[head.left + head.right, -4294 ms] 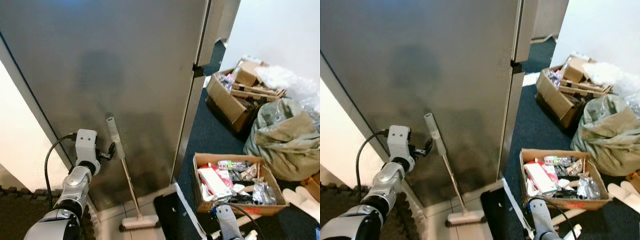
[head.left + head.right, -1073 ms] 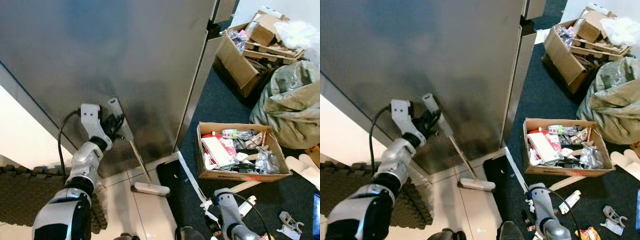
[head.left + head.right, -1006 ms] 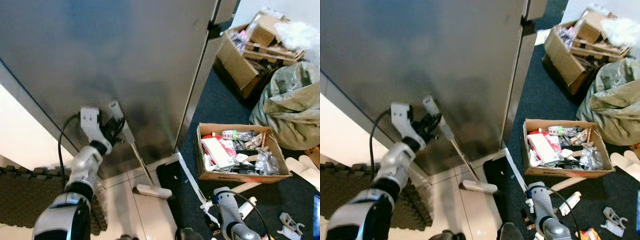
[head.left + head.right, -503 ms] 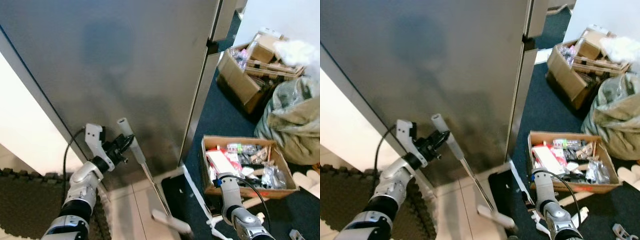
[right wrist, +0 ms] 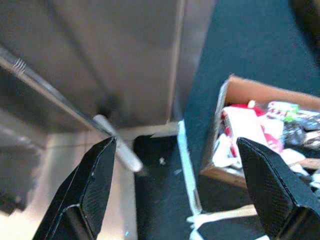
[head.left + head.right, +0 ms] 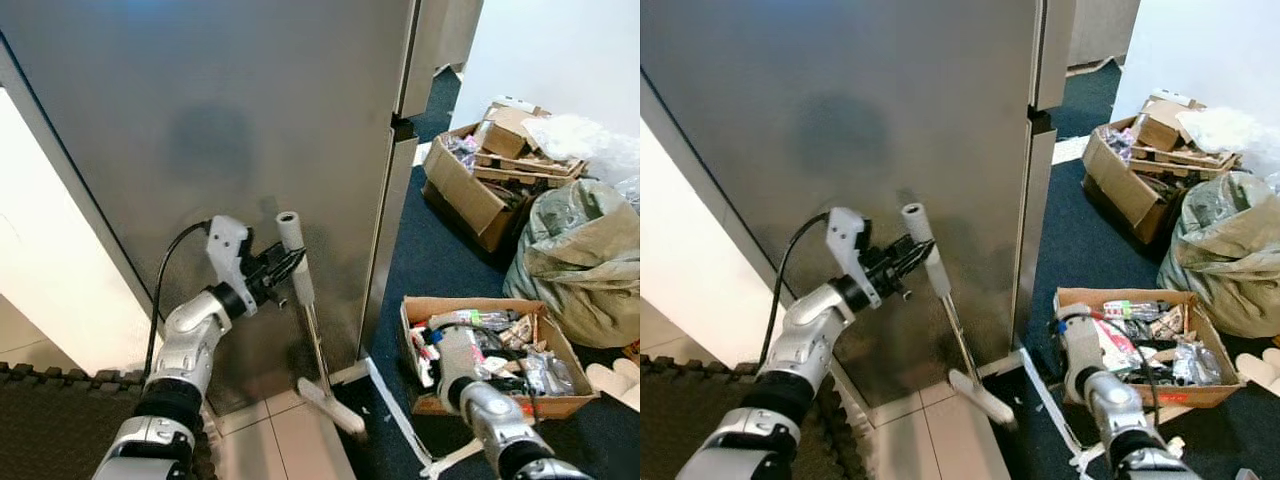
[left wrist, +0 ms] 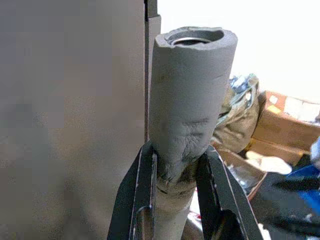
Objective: Sweep floor
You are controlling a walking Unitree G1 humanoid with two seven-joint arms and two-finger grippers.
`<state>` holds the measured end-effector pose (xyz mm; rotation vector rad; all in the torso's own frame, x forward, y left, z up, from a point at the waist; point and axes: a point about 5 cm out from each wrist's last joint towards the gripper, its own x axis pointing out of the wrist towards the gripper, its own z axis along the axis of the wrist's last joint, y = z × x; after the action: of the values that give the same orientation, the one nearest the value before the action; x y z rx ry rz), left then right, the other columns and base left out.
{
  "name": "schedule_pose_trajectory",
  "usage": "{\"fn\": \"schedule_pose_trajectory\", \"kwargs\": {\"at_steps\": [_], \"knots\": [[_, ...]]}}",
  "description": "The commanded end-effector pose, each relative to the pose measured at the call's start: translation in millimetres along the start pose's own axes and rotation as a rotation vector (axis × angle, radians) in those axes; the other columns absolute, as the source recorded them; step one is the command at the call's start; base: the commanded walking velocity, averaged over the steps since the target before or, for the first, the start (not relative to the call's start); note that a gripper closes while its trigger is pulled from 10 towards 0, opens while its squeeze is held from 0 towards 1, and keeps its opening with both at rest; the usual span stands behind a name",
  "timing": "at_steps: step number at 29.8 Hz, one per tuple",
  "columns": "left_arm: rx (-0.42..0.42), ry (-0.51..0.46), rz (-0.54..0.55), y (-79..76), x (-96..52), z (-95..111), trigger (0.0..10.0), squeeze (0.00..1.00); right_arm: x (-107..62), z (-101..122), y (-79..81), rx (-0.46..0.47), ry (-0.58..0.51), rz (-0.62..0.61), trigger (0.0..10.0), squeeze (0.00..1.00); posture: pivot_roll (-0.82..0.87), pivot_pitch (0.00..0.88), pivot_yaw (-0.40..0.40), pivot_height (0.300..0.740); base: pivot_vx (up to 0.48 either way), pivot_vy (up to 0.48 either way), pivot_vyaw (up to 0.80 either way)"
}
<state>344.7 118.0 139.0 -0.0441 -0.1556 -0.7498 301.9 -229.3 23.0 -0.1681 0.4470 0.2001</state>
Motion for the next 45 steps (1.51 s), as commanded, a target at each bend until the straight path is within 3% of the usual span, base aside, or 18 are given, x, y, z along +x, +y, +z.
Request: {"fn": "schedule_pose_trajectory", "kwargs": {"at_steps": [1,9,11,16,23,38,45], "knots": [[0.024,-0.013,-0.008,0.9,2.1,6,10.0,0.00,1.6,6,0.9,0.008,-0.031,0.002,10.0,0.00,-0.09,0.000,0.048,0.740,-0.341,0.000,0.00],[0.010,-0.013,-0.007,-4.5,2.2,6,10.0,0.00,9.7,19,19.9,-0.012,-0.088,0.071,10.0,0.00,-0.08,0.000,0.048,0.740,-0.333,0.000,0.00],[-0.009,-0.012,-0.008,-10.1,2.4,3,10.0,0.00,14.2,25,34.7,-0.021,-0.119,0.118,10.0,0.00,-0.07,0.000,0.047,0.740,-0.330,0.000,0.00],[-0.031,-0.020,-0.009,-16.4,4.5,1,10.0,0.00,17.9,31,46.7,-0.032,-0.141,0.150,10.0,0.00,-0.07,0.000,0.042,0.740,-0.332,0.000,0.00],[-0.047,-0.027,-0.018,-23.8,8.1,0,10.0,0.00,19.9,34,50.0,-0.043,-0.139,0.146,10.0,0.00,-0.07,0.000,0.042,0.740,-0.340,0.000,0.00],[-0.049,-0.031,-0.024,-24.9,10.8,3,10.0,0.00,23.2,51,50.2,-0.005,-0.186,0.182,10.0,0.00,-0.08,0.000,0.043,0.740,-0.342,0.000,-0.79],[-0.059,0.046,0.002,-28.2,-5.5,-22,10.0,0.00,23.7,57,56.9,-0.021,-0.197,0.251,10.0,0.00,-0.08,0.000,0.041,0.740,-0.234,0.000,-0.79]]}}
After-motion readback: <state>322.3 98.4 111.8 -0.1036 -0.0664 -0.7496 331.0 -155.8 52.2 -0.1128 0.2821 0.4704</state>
